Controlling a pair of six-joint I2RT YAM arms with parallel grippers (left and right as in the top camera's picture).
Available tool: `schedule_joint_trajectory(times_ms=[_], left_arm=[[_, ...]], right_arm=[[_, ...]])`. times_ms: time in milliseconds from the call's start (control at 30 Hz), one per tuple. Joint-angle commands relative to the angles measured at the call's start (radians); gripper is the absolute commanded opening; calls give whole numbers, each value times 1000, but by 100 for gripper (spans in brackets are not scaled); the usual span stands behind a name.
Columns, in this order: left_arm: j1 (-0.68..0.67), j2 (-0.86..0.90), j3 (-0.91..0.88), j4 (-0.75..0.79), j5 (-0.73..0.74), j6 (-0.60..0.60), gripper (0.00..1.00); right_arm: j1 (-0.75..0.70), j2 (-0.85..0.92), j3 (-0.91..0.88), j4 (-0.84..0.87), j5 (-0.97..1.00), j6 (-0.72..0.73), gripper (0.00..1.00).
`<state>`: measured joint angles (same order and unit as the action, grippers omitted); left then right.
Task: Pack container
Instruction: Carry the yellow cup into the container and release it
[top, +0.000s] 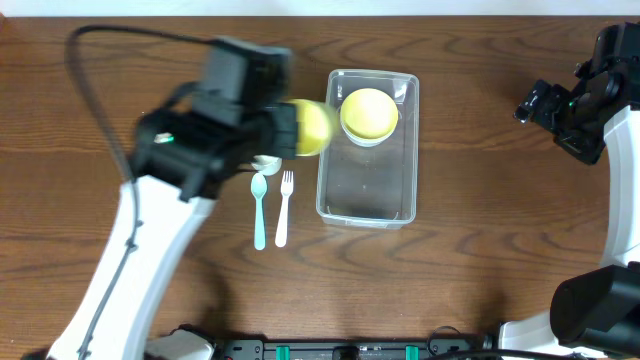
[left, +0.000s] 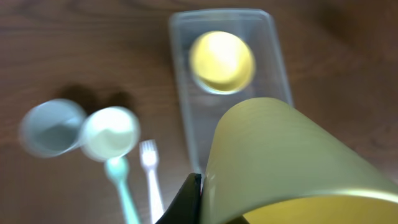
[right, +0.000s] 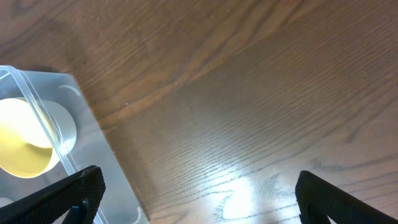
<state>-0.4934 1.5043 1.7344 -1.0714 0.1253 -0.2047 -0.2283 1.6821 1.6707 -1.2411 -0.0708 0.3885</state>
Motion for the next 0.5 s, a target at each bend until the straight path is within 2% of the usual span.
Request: schedule_joint_trajectory(times_ms=[0,167,467], left_arm=[[-53,163,-10,6,-13,21,6],[-68,404,-10,52,-4,19,6],[-66,563,-10,139,13,15,6]], right_arm=[[-6,4,0,-1,3,-1,99],[-6,4,0,-1,3,-1,99],[-6,4,0,-1,3,-1,99]])
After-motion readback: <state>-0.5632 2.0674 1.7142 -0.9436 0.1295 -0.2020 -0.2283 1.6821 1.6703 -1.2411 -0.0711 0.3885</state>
